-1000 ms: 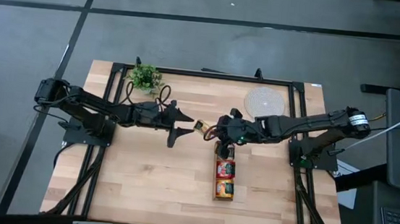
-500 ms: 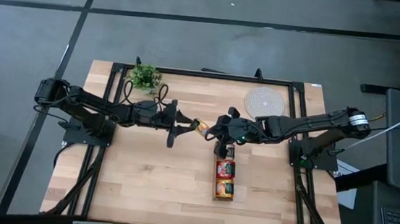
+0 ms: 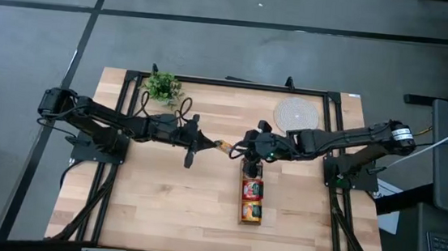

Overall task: Pick & Place Tea
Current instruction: Put the yellow tea bag into the right section of the wooden organizer

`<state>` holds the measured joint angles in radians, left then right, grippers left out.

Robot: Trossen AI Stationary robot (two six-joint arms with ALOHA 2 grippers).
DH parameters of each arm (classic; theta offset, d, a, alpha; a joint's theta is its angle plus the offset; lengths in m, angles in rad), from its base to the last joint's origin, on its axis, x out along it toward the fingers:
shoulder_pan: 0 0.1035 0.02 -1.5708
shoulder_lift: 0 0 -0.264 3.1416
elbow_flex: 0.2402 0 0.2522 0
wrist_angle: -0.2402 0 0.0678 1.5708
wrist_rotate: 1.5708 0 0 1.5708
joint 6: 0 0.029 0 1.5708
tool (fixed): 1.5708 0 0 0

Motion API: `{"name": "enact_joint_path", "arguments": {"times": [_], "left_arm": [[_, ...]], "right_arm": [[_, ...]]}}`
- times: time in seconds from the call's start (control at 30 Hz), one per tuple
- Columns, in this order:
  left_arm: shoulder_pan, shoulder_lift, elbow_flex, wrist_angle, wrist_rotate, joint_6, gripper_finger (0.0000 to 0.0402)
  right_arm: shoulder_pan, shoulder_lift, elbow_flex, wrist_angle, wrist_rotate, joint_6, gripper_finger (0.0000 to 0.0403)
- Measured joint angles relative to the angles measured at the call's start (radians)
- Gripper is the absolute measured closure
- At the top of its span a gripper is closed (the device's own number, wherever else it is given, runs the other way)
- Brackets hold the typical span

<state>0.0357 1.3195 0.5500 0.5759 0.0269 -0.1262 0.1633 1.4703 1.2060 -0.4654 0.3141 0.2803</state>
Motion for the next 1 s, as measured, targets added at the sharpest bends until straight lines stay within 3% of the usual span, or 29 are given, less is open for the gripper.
{"name": "enact_joint_path", "arguments": {"times": [0.1, 0.23, 0.5, 1.0], "left_arm": [[0.0, 0.0, 0.035, -0.135, 0.0, -0.001, 0.04], [-0.003, 0.001, 0.149, -0.373, 0.001, 0.042, 0.04], [-0.009, 0.042, 0.331, -0.656, 0.066, 0.132, 0.04], [-0.006, 0.173, 0.52, -0.754, 0.069, 0.219, 0.04]], "right_arm": [[-0.013, -0.007, 0.001, -0.023, -0.027, 0.017, 0.0294], [-0.048, -0.01, 0.001, 0.002, -0.15, 0.005, 0.0259], [-0.065, -0.005, 0.001, 0.082, -0.184, -0.076, 0.0245], [-0.065, 0.004, 0.001, 0.091, -0.238, -0.072, 0.0255]]}}
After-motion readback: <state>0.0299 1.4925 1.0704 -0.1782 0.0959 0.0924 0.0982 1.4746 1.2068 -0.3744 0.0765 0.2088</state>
